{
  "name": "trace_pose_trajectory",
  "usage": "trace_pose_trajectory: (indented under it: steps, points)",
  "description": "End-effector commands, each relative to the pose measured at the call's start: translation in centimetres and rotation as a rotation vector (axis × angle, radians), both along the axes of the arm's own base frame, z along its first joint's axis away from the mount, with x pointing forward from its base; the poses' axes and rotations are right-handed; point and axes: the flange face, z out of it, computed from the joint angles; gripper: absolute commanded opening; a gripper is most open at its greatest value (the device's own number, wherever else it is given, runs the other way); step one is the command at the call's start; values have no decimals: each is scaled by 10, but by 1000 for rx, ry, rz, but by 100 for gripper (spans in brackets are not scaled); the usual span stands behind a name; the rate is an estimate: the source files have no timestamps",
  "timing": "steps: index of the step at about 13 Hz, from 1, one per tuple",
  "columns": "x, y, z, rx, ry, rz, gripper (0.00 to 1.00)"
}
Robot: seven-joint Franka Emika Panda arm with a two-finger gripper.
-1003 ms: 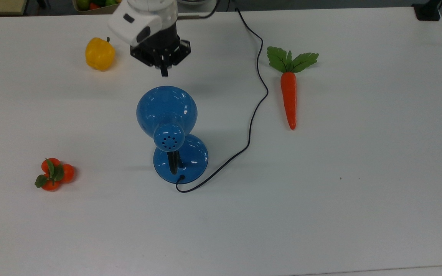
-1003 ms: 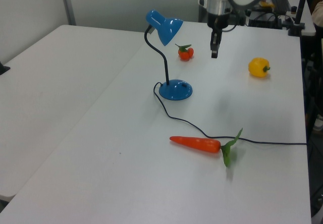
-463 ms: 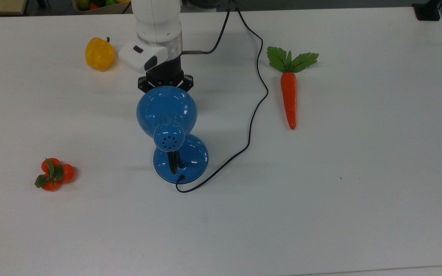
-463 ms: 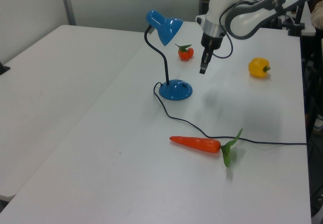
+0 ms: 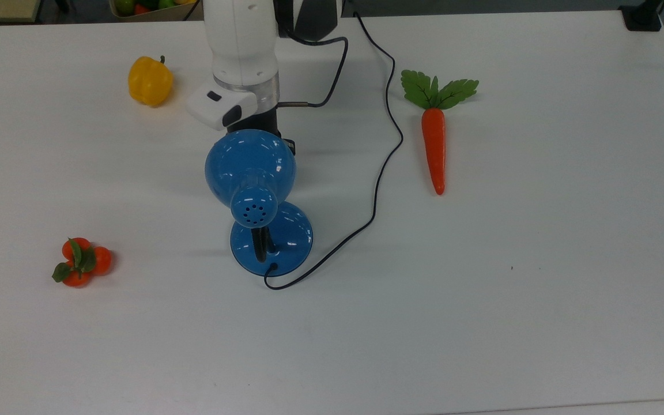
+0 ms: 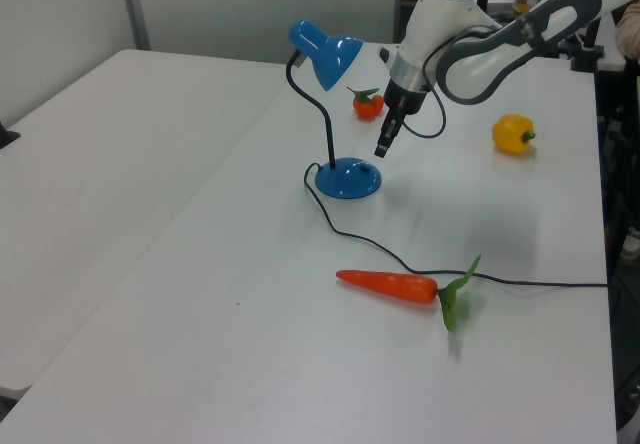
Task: Turn on desk lamp
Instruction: 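Move the gripper down toward the switch on the blue lamp base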
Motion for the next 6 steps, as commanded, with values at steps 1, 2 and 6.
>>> trace_pose_trajectory:
  steps: [1,2,6]
  points:
    - [19,11,-4,18,-25,-10,0]
    - [21,11,-4,18,-28,-9,0]
    - [30,14,-9,18,-34,-4,0]
